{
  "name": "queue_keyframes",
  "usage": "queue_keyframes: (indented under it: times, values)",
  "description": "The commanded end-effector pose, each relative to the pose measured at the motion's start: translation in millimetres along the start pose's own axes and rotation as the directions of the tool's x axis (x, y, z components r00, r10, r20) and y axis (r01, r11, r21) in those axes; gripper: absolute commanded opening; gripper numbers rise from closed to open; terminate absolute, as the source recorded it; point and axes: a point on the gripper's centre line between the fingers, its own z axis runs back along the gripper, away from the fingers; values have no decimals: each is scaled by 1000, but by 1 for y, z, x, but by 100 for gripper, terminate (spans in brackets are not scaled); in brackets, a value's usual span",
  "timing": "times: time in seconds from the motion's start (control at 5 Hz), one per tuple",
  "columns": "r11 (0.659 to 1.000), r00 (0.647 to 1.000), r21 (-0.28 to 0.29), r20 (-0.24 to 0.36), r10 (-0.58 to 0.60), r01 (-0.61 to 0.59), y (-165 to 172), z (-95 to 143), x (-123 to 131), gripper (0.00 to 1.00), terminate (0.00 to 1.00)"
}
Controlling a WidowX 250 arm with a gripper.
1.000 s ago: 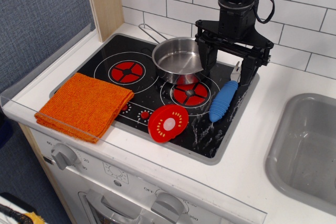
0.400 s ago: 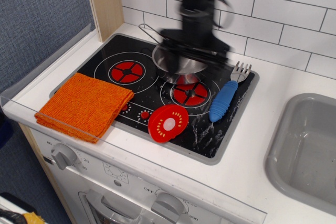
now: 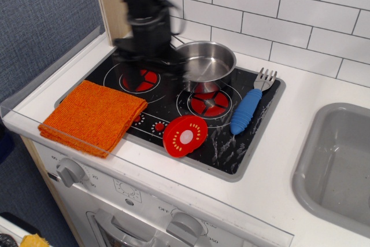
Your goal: Move the napkin to the left of the pot and move the tomato towards it.
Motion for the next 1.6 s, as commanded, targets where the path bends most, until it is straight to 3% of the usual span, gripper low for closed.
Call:
queue_keyframes:
  times: [0.0, 0.2, 0.6, 0.8, 1.0, 1.4]
  values:
    - [996, 998, 81, 56, 36, -40, 41, -1, -19, 100, 0]
    - [989, 992, 97, 64, 109, -115, 58, -7, -29, 100, 0]
    - [989, 993, 88, 14, 119, -120, 67, -27, -18, 100, 0]
    - [990, 993, 81, 1, 119, -119, 66, -35, 2, 100, 0]
    - [983, 985, 74, -2, 170, -170, 68, -42, 38, 100, 0]
    - [991, 992, 37, 37, 125, -126, 48, -47, 96, 100, 0]
